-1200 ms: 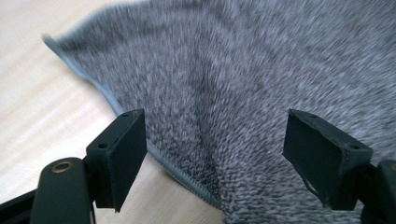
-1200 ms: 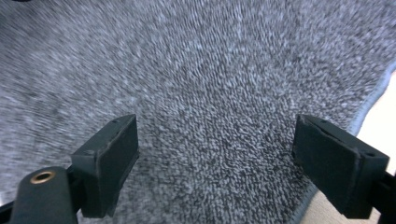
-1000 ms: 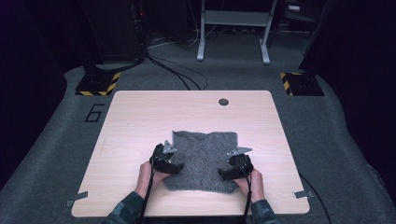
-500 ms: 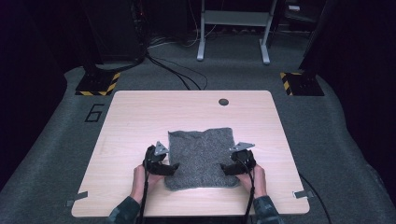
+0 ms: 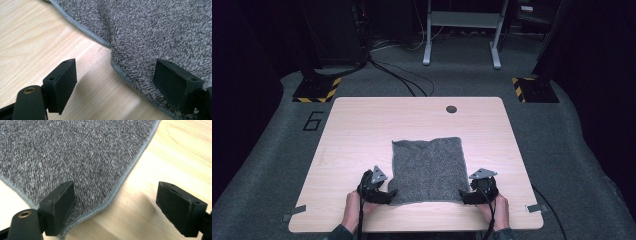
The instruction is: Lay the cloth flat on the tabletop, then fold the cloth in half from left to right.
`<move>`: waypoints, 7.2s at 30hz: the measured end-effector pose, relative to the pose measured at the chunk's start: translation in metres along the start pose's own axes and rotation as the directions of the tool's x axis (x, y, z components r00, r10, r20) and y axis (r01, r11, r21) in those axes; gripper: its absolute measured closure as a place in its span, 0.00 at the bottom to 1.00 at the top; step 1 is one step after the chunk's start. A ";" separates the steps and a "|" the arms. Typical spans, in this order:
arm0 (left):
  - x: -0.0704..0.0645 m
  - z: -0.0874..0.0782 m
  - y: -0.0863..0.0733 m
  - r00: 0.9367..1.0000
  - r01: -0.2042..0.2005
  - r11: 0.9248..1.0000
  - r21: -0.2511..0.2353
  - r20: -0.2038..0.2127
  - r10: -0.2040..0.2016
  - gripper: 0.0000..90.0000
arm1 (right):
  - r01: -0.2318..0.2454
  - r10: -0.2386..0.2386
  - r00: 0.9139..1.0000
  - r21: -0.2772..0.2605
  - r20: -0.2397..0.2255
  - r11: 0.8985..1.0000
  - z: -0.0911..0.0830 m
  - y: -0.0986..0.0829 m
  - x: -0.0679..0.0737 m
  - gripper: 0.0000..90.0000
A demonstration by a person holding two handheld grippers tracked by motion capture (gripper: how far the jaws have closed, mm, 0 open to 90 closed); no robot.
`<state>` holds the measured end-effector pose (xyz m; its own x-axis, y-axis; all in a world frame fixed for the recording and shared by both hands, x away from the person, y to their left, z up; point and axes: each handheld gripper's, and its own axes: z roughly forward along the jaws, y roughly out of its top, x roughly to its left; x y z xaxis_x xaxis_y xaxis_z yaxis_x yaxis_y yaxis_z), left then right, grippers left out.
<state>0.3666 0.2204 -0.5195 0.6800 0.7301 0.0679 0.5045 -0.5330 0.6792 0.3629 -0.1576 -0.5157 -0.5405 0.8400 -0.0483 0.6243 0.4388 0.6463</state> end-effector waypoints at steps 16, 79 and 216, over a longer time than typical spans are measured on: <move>0.005 -0.001 -0.005 0.998 0.020 1.000 0.004 0.051 -0.020 0.17 | -0.058 0.057 0.998 -0.028 -0.027 0.998 -0.015 -0.025 0.000 0.17; 0.097 0.075 0.082 0.979 0.202 0.979 -0.011 -0.013 -0.202 0.20 | 0.276 -0.325 0.890 -0.191 -0.318 0.942 0.032 0.081 0.192 0.18; 0.080 0.110 0.136 0.979 0.187 0.982 0.034 -0.086 -0.184 0.28 | -0.107 0.072 0.988 -0.270 -0.135 0.957 -0.036 -0.015 0.071 0.81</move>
<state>0.5484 0.1596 -0.5023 0.5275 0.8496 0.0042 0.6410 -0.4012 0.6543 0.2948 -0.1164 -0.5018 -0.5654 0.8185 0.1020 0.5029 0.2441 0.8292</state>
